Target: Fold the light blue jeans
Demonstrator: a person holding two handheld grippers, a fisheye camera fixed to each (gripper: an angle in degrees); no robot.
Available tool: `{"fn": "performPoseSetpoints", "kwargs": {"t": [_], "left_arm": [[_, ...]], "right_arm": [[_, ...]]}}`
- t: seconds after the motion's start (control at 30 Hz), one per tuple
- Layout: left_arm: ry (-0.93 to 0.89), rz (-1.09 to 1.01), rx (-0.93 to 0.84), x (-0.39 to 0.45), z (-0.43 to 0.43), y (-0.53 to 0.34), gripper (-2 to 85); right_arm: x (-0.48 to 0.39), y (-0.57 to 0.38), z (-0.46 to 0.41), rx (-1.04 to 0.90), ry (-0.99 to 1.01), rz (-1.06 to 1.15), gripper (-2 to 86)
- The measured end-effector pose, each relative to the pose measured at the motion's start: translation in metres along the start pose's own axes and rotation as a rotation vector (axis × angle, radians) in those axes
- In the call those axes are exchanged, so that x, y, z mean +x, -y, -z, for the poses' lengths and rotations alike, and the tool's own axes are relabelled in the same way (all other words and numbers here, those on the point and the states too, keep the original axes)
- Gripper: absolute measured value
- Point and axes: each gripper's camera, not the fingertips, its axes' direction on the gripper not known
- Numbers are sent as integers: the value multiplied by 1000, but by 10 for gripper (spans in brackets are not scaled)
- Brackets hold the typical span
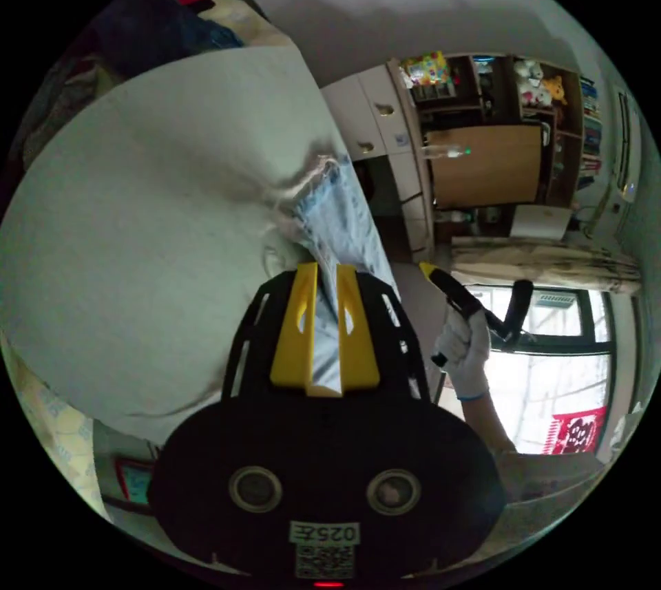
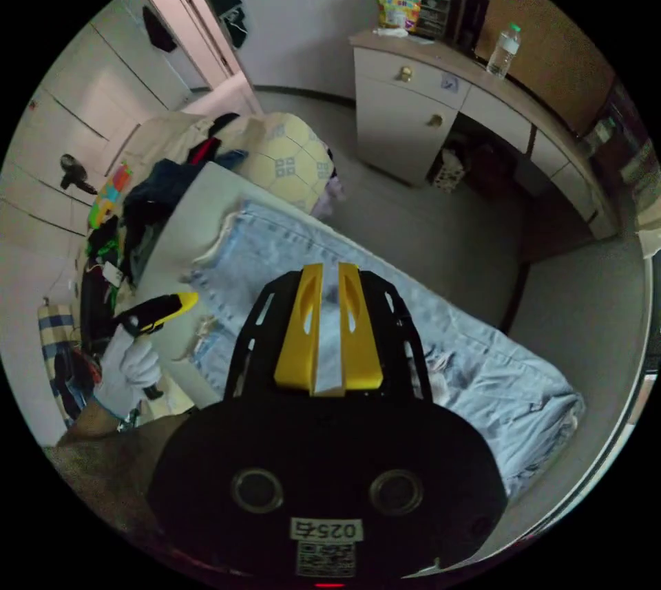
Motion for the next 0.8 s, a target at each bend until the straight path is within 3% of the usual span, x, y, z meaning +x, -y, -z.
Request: {"fn": "performPoseSetpoints", "kwargs": {"t": [0.1,0.23,0.33,0.43,0.5,0.6,0.63,0.73,0.8], "left_arm": [[136,-108,-62,16,4,-18,23],[380,-535,-400,76,-53,-69,28],[552,-733,-560,99,-107,-102,26],[706,-903,-563,117,-130,-116,-4],[730,-899,-612,122,-138,-119,-12],[831,-958,-678,127,-147,-136,-15],[875,-984,-690,126,-147,-144,-15],[909,-956,-693,117,-140,-157,-12],[884,-901,-700,111,-137,-160,-11]], "right_arm": [[-1,-49,18,55,140,9,28],[-12,-130,-12,-77,270,71,57],[-23,-163,-50,-172,186,79,78],[-34,-169,-101,-282,68,93,65],[-39,-167,-111,-196,-89,45,5],[-46,-155,-135,-240,-51,33,-6],[-49,-154,-146,-262,20,62,-8],[-65,-156,-203,-511,543,181,-9],[-74,-162,-240,-615,593,183,-9]]}}
